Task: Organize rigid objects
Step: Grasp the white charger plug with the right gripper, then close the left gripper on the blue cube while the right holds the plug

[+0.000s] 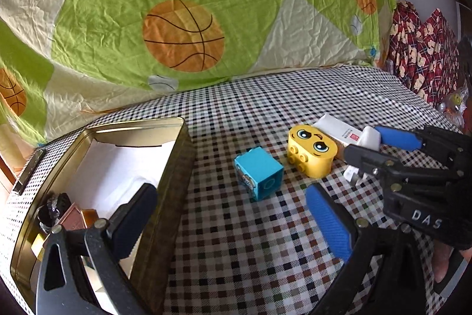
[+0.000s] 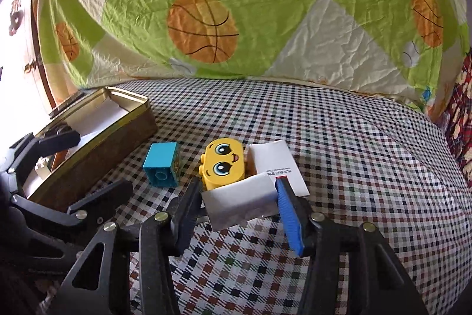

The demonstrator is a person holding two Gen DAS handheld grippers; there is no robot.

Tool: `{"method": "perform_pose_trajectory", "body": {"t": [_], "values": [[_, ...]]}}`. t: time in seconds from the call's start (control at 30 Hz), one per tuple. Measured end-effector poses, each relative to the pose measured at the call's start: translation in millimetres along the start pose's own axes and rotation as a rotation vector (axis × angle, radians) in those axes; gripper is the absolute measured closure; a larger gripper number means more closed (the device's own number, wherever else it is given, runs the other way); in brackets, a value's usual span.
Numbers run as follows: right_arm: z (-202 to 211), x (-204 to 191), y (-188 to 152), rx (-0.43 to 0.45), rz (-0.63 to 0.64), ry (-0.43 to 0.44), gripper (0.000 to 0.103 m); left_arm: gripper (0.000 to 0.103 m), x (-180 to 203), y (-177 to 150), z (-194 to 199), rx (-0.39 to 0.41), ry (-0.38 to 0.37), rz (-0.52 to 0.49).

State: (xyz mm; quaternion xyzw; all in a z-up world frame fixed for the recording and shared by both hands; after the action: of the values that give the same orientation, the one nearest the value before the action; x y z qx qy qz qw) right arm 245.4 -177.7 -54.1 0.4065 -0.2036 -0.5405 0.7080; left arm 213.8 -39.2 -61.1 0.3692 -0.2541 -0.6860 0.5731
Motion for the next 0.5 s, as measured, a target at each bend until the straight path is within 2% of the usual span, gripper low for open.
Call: {"method": "perform_pose_trajectory", "body": {"t": [0.13, 0.2, 0.27, 0.37, 0.5], "values": [[3.9, 20.9, 3.5, 0.023, -0.105, -0.021, 0.050, 0.002, 9.1, 3.9, -14.2, -0.031, -0.013, -0.016], [5.4, 25.3, 3.5, 0.030, -0.125, -0.032, 0.050, 0.007, 10.3, 6.2, -24.4, -0.056, -0.022, -0.015], [6.1, 24.0, 4.5, 0.046, -0.125, -0.044, 0.050, 0.010, 10.9, 8.4, -34.8, -0.080, -0.034, -0.013], [6.8, 21.2, 4.5, 0.056, -0.112, -0.056, 0.050, 0.020, 9.2, 9.7, -48.3, -0.118, -0.054, 0.007], [6.2, 20.9, 4.6, 0.053, -0.107, -0.056, 0.050, 0.026, 9.0, 12.7, -58.6, -0.140, -0.051, 0.008]]}}
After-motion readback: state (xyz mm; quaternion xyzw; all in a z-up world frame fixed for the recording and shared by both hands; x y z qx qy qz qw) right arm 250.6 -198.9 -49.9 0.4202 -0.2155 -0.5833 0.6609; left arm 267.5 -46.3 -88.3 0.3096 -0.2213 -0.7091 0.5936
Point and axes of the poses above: each gripper's, at about its wrist camera, not at the fingertips, and z roughly against the way its jaws point, x to its right, y to its top, the point moved 7 cm from there along -z, roughly the way its jaws point, and after that the axes turned 8 degrees about -z, right-handed, at the moved point
